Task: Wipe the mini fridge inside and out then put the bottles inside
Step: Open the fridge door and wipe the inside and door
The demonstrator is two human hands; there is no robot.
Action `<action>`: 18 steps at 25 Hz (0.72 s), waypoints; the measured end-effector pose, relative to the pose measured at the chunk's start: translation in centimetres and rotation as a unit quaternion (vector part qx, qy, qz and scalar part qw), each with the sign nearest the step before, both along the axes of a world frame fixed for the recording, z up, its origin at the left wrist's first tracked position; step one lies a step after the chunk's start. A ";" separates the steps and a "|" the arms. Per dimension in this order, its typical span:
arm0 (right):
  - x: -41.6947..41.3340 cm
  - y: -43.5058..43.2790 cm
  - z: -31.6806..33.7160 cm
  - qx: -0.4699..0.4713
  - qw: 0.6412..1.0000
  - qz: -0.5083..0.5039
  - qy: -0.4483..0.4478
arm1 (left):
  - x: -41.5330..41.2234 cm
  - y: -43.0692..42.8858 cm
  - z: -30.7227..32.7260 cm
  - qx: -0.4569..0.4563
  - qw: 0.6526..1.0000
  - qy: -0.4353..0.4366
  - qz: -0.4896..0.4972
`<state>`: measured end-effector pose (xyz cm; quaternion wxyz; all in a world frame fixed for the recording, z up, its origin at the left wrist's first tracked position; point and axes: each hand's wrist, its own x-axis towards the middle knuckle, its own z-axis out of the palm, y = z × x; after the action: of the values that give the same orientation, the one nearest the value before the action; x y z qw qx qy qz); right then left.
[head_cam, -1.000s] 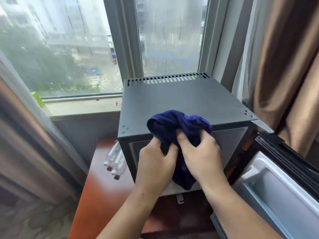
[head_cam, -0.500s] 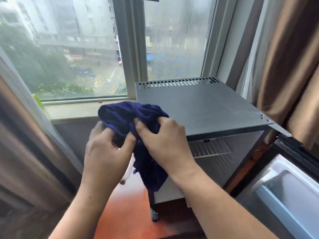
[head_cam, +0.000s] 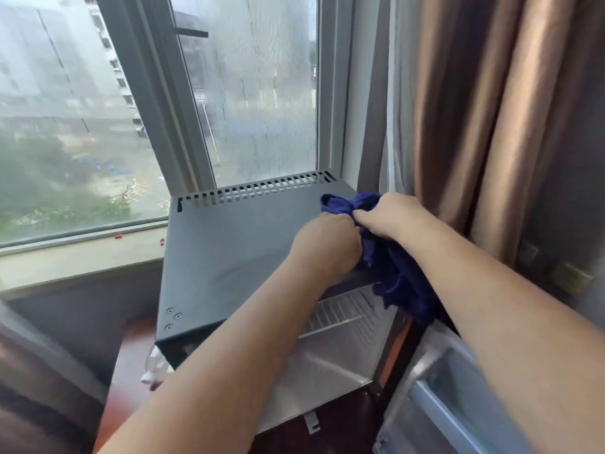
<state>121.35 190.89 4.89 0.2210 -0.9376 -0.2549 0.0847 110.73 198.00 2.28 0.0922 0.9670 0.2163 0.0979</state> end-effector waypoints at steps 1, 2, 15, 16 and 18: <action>1.4 -0.5 0.1 -0.009 1.000 -0.018 -0.001 | 1.7 -0.6 -0.3 0.000 1.000 0.008 -0.015; 2.6 -0.8 -0.1 -0.013 0.999 -0.033 0.000 | 2.9 -1.1 -0.6 0.002 1.000 0.019 -0.023; -11.2 19.2 -2.6 0.064 0.976 0.207 0.010 | -11.9 14.1 0.9 -0.075 0.965 0.040 0.247; -13.0 20.3 -2.8 0.068 0.971 0.228 -0.001 | -14.0 14.7 1.0 -0.080 0.959 0.036 0.269; -15.4 21.8 -3.1 0.072 0.963 0.257 -0.032 | -17.2 15.4 1.0 -0.093 0.950 0.032 0.296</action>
<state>106.00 212.65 1.75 0.2500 -0.8245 -0.4996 0.0899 93.50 213.39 3.26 0.1413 0.8495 0.5035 0.0694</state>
